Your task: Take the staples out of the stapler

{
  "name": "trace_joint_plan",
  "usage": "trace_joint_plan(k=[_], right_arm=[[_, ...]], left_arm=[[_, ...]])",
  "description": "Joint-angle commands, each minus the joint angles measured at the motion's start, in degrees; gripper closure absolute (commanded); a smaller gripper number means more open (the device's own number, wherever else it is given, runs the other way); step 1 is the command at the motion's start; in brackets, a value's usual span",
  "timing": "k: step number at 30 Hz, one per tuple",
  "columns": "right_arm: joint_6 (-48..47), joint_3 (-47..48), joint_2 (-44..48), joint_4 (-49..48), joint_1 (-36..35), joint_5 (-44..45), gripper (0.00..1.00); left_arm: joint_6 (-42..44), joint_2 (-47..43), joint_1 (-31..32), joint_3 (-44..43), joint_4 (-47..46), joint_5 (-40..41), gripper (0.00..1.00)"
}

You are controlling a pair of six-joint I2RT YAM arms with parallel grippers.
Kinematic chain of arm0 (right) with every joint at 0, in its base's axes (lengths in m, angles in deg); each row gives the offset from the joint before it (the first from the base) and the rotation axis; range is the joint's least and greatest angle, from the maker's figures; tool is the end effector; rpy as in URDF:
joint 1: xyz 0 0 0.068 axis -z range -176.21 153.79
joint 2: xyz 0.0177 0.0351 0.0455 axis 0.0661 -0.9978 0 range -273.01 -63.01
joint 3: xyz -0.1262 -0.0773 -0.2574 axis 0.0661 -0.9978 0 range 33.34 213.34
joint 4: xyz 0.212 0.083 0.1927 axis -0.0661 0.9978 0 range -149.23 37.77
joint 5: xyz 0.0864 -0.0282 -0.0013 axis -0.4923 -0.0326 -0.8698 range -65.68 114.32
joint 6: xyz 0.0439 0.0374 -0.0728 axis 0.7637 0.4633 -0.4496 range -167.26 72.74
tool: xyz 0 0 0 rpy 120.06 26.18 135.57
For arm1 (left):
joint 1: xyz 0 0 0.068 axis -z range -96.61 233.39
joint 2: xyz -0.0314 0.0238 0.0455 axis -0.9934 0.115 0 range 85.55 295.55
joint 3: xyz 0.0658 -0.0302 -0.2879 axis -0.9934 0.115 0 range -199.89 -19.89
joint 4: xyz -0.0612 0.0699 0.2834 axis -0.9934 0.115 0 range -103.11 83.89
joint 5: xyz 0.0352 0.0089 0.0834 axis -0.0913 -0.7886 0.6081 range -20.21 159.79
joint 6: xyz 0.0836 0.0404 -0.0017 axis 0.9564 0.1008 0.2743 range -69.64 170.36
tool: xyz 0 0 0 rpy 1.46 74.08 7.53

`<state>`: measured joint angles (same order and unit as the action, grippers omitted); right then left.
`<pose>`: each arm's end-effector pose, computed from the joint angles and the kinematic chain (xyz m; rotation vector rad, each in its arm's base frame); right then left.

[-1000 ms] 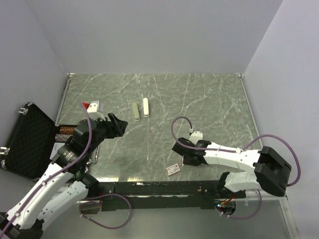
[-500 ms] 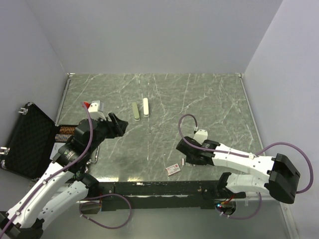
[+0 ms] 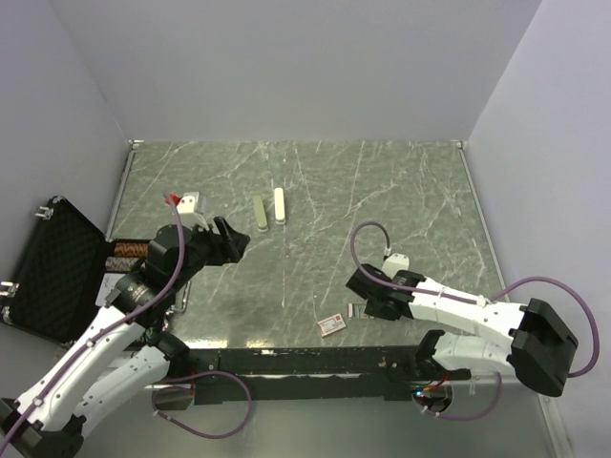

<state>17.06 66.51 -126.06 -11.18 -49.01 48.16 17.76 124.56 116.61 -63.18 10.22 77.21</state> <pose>0.1458 0.1362 0.1344 0.3281 2.6590 -0.0533 0.1922 -0.1129 0.3250 -0.0798 1.9533 -0.6497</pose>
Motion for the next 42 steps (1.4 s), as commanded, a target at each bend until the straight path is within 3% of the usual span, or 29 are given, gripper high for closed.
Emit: trace_joint_plan(k=[1,4,10,19,26,32,42], right_arm=[[-1.5,-1.5,2.0,-3.5,1.6,-1.5,0.64],[-2.2,-2.8,2.3,-6.0,2.4,-3.4,0.64],[-3.1,-2.6,2.5,-6.7,2.5,-3.4,0.65],[-3.0,-3.1,4.2,-5.8,2.4,-2.7,0.66],[-2.4,-3.0,5.4,-3.8,2.4,-1.3,0.66],[-1.7,-3.1,4.7,-3.5,2.4,-1.1,0.66],[-0.8,-5.6,6.0,-5.0,2.5,-2.0,0.66]], left_arm=[[-0.1,1.2,0.1,1.1,-2.8,-3.1,0.28],[-1.4,2.5,0.2,2.2,-4.2,-5.5,0.22],[-4.5,5.9,2.7,4.2,-5.1,-5.8,0.26],[-11.9,12.2,14.0,6.8,-6.3,-1.4,0.29],[-18.2,16.1,22.6,10.4,-7.2,1.5,0.38],[-21.4,24.5,31.5,9.4,-8.6,4.3,0.38],[-22.2,33.4,35.0,8.1,-13.2,2.9,0.39]])
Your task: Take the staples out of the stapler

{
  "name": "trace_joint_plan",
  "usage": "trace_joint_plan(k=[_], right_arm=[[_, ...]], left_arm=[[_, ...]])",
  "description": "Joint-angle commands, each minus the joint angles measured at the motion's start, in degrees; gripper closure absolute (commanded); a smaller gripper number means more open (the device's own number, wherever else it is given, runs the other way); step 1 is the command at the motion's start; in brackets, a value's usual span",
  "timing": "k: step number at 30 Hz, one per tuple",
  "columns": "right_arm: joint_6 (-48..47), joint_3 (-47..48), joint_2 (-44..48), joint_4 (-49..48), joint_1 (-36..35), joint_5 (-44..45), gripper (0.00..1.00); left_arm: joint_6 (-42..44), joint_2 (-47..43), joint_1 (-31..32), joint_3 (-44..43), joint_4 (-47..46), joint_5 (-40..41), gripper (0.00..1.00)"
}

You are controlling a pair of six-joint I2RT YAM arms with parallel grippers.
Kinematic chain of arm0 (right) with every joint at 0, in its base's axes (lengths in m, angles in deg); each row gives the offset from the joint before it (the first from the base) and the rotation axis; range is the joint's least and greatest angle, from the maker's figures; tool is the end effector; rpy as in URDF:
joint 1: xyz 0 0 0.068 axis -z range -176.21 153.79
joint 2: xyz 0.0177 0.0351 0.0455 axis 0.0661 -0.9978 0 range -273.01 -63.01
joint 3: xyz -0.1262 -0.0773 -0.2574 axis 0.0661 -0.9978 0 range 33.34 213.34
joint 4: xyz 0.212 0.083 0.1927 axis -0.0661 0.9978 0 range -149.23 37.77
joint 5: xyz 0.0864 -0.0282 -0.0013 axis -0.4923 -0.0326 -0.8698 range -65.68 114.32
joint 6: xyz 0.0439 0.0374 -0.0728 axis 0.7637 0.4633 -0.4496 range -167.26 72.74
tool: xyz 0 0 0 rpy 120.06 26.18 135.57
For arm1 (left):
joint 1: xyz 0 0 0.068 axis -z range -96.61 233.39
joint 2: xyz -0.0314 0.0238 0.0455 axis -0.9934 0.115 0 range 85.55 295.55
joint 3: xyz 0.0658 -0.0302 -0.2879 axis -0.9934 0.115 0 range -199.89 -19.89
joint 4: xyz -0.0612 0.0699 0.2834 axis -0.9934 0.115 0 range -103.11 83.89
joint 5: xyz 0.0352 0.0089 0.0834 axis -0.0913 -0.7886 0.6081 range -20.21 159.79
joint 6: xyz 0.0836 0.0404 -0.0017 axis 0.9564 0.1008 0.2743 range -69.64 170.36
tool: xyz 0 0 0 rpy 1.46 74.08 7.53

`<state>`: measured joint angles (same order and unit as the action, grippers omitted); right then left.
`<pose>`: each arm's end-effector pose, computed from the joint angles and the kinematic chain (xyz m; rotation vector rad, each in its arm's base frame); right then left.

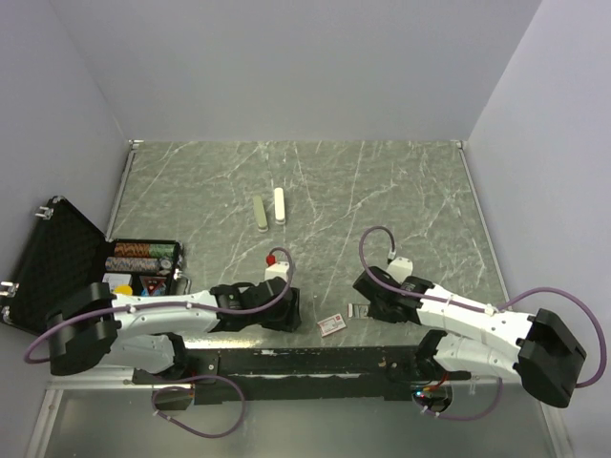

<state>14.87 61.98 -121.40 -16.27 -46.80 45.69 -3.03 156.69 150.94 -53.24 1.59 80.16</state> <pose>0.1441 0.1274 0.1257 0.3440 2.6454 0.0588 0.1220 -0.2557 0.1362 0.2400 2.5815 -0.6497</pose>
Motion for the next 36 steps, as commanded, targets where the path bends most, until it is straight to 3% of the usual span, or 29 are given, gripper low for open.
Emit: trace_joint_plan(k=[1,19,36], right_arm=[[1.4,-1.0,1.3,0.0,0.3,0.3,0.66],[0.8,-2.5,-0.1,-4.4,0.3,-1.6,0.67],[0.2,-3.2,-1.8,-6.4,0.3,-1.9,0.77]], left_arm=[[-1.4,1.8,0.7,-1.9,-5.3,-0.3,0.39],[-0.4,8.9,1.4,-3.8,-8.2,-3.5,0.44],[0.2,11.2,1.7,-4.8,-8.8,-4.7,0.44]])
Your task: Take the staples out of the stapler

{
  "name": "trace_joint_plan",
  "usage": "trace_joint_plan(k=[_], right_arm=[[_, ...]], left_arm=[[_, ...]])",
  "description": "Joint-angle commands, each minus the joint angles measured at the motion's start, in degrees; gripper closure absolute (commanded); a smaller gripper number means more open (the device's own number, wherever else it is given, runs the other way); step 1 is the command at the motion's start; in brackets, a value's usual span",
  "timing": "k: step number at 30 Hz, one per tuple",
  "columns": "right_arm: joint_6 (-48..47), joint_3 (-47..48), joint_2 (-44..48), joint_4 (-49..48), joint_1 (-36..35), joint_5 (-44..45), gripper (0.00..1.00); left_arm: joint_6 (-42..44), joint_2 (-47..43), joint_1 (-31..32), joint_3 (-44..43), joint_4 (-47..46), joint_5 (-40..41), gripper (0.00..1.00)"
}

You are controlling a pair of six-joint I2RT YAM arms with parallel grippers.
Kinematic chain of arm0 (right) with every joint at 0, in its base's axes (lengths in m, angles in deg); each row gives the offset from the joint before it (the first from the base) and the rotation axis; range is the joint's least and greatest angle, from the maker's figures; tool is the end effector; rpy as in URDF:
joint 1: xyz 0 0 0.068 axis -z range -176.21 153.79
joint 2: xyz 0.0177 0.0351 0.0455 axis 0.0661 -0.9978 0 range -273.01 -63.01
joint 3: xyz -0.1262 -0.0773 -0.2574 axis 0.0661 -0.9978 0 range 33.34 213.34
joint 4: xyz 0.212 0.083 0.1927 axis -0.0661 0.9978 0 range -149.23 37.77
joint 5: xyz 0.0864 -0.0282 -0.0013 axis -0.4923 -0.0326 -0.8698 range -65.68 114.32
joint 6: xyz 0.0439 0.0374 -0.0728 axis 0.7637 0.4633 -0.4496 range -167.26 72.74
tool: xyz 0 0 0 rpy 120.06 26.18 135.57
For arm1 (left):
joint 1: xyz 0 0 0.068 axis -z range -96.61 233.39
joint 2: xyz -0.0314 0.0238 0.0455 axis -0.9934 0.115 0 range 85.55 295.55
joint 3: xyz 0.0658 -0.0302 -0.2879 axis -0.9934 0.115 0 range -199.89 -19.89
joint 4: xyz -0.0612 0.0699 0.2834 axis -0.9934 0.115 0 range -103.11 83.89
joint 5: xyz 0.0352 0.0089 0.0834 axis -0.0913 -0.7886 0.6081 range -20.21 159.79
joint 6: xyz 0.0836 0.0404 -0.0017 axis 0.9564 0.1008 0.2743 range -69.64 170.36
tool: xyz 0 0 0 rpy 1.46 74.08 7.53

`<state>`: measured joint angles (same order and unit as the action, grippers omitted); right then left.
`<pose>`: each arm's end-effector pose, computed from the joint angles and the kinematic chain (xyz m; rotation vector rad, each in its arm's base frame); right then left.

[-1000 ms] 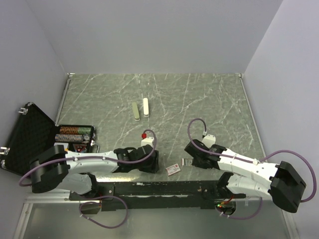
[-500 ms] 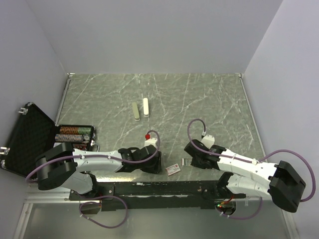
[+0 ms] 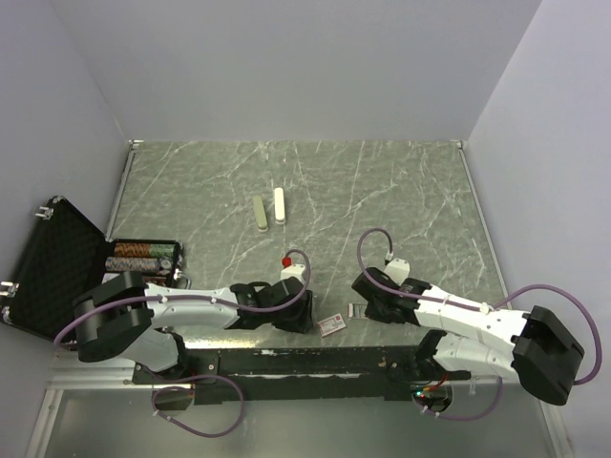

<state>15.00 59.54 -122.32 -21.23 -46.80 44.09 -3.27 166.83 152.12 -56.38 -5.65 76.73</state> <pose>0.1441 0.1308 0.1126 0.3486 2.6512 0.1129 0.1241 -0.2909 0.1173 0.2916 2.6164 -0.7114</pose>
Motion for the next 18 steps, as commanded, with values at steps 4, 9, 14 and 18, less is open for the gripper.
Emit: trace_joint_plan(k=[4,9,14,18], right_arm=[[0.1,-1.2,-1.2,-2.2,0.3,-0.6,0.79],[-0.2,-1.3,-0.8,-2.2,0.3,-0.7,0.89],[-1.0,-0.7,0.7,-1.0,0.2,-0.3,1.00],[-1.7,-0.7,1.7,-0.2,-0.2,-0.5,1.00]], left_arm=[[0.3,2.0,0.7,-1.5,-2.2,-1.7,0.45],[0.2,1.8,0.9,-1.4,-2.0,-1.5,0.44],[0.4,2.2,1.0,-1.7,-1.8,-1.8,0.44],[1.0,3.6,1.2,-2.2,-2.3,-2.5,0.44]])
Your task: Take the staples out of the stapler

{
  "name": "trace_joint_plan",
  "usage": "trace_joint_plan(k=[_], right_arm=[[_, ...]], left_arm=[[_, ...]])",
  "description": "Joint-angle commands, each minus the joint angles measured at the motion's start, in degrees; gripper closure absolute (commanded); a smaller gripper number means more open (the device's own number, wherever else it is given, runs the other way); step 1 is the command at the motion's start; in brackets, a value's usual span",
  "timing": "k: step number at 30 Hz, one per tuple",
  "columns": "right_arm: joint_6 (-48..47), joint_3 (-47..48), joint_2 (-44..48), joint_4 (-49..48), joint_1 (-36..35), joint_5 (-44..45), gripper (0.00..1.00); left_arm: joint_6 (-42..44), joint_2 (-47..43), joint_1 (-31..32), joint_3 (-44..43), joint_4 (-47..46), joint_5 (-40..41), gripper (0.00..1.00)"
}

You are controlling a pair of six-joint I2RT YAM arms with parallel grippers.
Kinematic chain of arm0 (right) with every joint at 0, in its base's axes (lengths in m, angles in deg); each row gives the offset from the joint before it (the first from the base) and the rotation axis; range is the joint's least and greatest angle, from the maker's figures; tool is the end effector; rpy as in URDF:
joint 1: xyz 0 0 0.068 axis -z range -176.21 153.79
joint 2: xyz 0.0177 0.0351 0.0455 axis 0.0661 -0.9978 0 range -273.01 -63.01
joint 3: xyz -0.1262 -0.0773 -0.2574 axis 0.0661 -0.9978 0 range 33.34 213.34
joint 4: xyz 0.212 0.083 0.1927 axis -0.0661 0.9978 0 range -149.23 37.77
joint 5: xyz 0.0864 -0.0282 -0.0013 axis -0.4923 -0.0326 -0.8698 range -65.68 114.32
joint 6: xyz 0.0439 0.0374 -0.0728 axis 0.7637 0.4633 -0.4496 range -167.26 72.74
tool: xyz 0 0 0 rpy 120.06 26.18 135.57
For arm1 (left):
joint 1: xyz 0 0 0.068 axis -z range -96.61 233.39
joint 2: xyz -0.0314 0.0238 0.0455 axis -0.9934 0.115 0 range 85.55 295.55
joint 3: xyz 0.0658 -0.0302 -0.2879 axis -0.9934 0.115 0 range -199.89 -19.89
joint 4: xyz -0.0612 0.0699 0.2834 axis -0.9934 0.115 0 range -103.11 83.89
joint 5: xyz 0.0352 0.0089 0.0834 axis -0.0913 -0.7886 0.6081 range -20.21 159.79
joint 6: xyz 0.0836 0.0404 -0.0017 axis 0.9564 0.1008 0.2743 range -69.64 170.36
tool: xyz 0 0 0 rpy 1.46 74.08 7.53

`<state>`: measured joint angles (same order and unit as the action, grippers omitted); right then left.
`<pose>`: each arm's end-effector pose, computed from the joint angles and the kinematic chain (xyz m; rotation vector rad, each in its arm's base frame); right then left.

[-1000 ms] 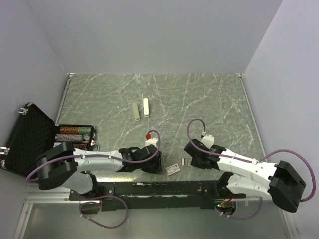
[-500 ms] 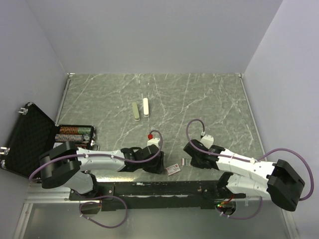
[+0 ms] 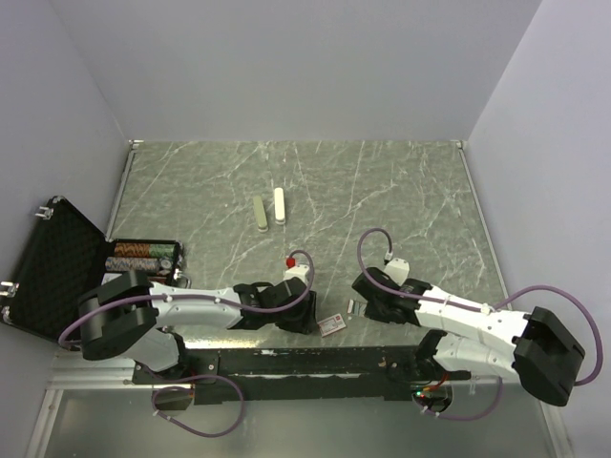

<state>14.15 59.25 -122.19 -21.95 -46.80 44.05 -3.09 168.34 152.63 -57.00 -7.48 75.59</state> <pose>0.1444 0.1313 0.1119 0.3304 2.6479 0.1196 0.1225 -0.2993 0.1160 0.3152 2.6149 -0.7473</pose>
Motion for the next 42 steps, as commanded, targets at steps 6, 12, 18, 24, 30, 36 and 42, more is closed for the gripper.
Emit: trace_joint_plan(k=[6,12,18,24,30,36,42], right_arm=[[-1.0,1.2,2.0,4.5,-4.1,1.5,1.00],[1.3,2.6,0.2,7.1,-6.6,3.6,1.00],[1.8,3.2,-2.2,5.9,-7.8,3.5,1.00],[2.1,3.9,-3.7,5.4,-8.5,3.9,1.00],[1.9,4.5,-3.4,5.5,-8.6,4.3,1.00],[0.6,4.2,-2.8,5.0,-9.0,4.0,1.00],[0.6,4.4,-3.6,4.5,-9.6,3.8,1.00]], left_arm=[[0.8,4.2,1.7,-1.5,-0.4,-2.9,0.45],[0.2,3.6,2.6,-1.1,0.8,-3.1,0.44],[-1.0,0.6,3.4,0.6,2.5,-2.2,0.48],[-1.7,1.9,4.3,1.6,2.0,-2.7,0.53],[-1.7,6.1,4.5,0.5,0.8,-2.2,0.55],[-1.7,8.4,4.6,-0.1,1.1,-0.9,0.59],[-1.9,5.7,4.6,0.8,3.6,0.4,0.66]])
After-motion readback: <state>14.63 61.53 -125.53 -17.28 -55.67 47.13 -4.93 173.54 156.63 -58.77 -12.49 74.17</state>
